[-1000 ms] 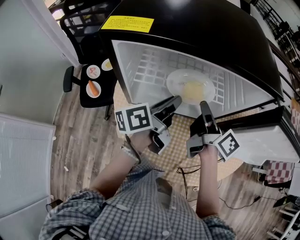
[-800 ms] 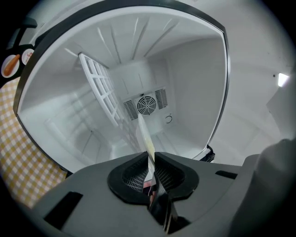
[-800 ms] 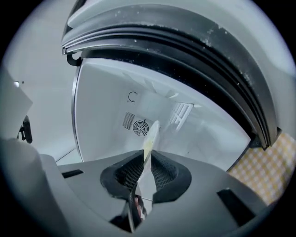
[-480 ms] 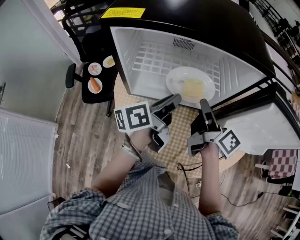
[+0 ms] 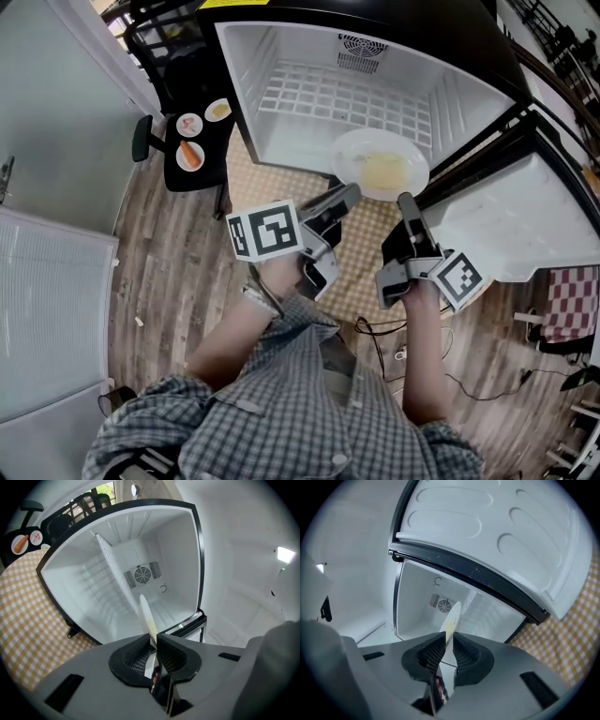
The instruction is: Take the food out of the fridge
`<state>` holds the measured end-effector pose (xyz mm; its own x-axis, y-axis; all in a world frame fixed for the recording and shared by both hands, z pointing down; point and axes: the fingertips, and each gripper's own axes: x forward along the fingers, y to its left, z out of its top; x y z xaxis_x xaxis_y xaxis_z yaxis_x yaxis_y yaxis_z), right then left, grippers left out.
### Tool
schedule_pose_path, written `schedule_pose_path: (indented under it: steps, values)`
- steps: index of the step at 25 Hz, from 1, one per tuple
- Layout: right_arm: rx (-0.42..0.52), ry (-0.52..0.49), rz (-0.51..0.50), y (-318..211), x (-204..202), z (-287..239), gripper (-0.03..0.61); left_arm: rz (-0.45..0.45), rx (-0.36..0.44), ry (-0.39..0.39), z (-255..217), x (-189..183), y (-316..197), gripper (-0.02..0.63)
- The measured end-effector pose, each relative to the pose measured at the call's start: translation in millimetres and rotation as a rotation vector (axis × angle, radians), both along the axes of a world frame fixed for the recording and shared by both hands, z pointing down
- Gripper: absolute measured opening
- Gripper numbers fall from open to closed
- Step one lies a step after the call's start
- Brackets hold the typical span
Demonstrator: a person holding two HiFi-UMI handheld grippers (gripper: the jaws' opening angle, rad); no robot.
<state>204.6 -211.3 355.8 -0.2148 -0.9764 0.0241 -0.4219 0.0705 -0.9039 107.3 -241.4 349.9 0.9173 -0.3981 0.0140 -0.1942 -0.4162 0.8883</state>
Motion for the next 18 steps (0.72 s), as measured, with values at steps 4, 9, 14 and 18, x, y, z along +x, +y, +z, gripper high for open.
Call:
schedule_pose_path:
  steps: [4, 9, 14, 18]
  values:
    - [-0.004, -0.007, -0.007, 17.9, -0.9, 5.0, 0.044, 0.003, 0.005, -0.012, 4.2, -0.2, 18.3, 0.048]
    - [-0.013, -0.016, -0.011, 38.9, -3.2, 13.9, 0.044, 0.008, 0.004, -0.030, 13.1, -1.4, 38.8, 0.048]
    - [-0.036, -0.015, -0.015, 54.1, -3.6, 28.1, 0.044, 0.020, -0.014, -0.044, 28.0, -0.7, 52.7, 0.048]
    - [-0.057, -0.023, -0.010, 64.9, -3.0, 40.2, 0.044, 0.028, -0.030, -0.049, 39.9, 0.2, 62.9, 0.048]
